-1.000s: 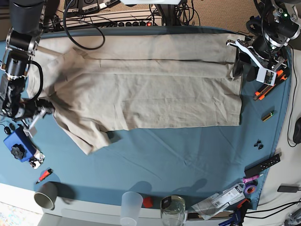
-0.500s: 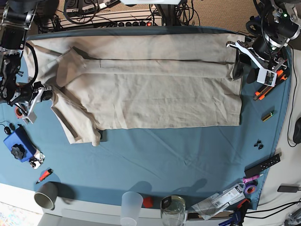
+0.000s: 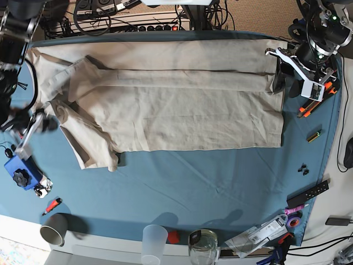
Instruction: Fold the T-shirt properly
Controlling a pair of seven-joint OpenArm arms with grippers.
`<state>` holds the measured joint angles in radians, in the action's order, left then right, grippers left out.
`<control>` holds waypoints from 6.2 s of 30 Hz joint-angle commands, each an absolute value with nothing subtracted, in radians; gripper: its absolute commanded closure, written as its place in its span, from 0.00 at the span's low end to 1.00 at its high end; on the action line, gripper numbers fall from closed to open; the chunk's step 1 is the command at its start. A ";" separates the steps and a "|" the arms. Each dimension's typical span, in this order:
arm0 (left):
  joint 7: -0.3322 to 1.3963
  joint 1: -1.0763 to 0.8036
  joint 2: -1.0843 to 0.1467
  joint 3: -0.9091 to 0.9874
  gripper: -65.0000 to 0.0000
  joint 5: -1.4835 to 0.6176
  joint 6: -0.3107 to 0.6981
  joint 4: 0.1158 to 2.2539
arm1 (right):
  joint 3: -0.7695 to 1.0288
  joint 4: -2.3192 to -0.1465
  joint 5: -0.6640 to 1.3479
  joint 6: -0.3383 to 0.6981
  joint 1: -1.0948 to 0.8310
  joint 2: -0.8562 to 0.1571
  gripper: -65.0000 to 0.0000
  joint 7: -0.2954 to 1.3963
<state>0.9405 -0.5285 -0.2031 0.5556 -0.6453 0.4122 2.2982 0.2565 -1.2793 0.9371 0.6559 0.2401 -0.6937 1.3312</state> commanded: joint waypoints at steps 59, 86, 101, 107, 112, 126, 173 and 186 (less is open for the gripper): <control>0.857 0.068 -0.302 0.215 0.62 -0.320 0.202 1.653 | -0.015 -0.908 0.314 0.583 0.460 -0.541 0.67 0.756; 0.946 0.192 -0.247 0.204 0.93 -0.291 0.176 1.359 | -0.015 -0.908 0.324 0.607 0.463 -0.540 0.80 0.743; 0.947 0.200 -0.247 0.204 1.00 -0.291 0.177 1.359 | -0.013 -0.917 0.298 0.417 0.471 -0.543 1.00 0.780; 0.948 0.206 -0.247 0.204 1.00 -0.290 0.180 1.359 | -0.012 -1.002 0.298 0.417 0.474 -0.547 1.00 0.863; 0.951 0.205 -0.247 0.204 1.00 -0.291 0.180 1.359 | -0.011 -1.175 0.298 0.417 0.474 -0.548 1.00 0.882; 0.954 0.205 -0.247 0.204 1.00 -0.291 0.180 1.359 | -0.012 -1.229 0.262 0.527 0.460 -0.543 0.71 0.917; 0.954 0.205 -0.247 0.204 1.00 -0.344 0.181 1.359 | -0.013 -0.958 0.112 0.420 0.496 -0.461 1.00 0.864; 0.973 0.206 -0.252 0.205 1.00 -0.344 0.180 1.359 | -0.012 -1.099 0.273 0.526 0.495 -0.465 1.00 0.865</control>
